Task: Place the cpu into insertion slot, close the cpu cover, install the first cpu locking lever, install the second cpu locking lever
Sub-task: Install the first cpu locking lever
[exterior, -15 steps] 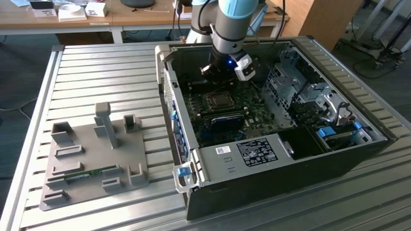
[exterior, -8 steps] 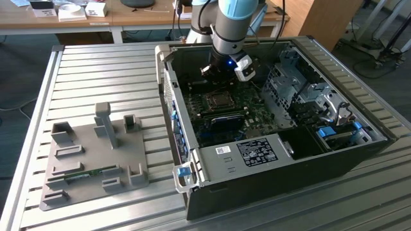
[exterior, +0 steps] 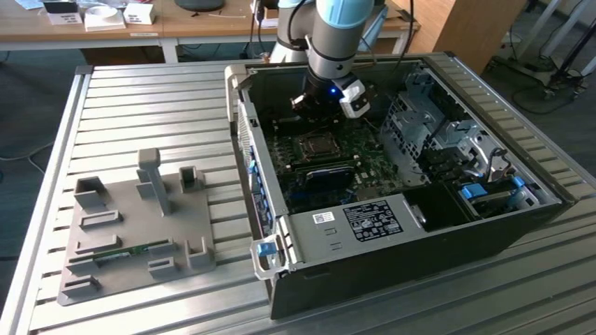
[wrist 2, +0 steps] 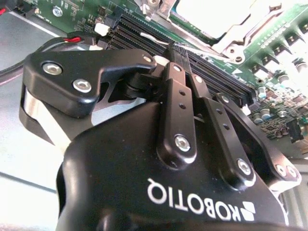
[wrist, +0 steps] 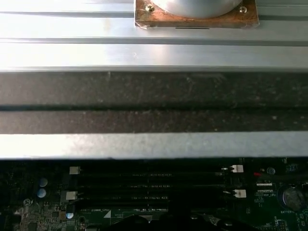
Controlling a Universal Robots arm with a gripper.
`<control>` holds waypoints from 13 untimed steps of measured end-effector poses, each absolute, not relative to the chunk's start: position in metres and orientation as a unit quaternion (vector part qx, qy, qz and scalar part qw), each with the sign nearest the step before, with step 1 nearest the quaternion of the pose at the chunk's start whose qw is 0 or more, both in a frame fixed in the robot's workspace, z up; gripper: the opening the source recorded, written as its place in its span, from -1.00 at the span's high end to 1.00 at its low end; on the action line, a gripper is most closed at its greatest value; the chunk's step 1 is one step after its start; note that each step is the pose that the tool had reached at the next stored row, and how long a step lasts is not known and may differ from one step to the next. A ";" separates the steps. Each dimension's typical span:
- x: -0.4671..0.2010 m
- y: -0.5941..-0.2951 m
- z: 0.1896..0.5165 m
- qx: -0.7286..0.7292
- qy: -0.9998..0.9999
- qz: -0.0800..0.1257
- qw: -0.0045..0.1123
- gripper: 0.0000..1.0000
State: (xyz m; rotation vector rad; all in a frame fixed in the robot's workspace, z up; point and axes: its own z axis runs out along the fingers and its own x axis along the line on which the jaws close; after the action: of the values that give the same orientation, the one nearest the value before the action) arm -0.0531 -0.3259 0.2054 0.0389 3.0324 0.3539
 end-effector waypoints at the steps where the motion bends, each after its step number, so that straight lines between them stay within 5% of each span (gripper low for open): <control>1: -0.053 -0.326 0.205 0.015 0.992 0.116 0.044 0.79; 13: -0.053 -0.326 0.206 0.025 0.992 0.115 0.046 0.79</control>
State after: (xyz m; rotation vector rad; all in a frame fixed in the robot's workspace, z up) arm -0.0531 -0.3256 0.2056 0.0778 3.0288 0.3518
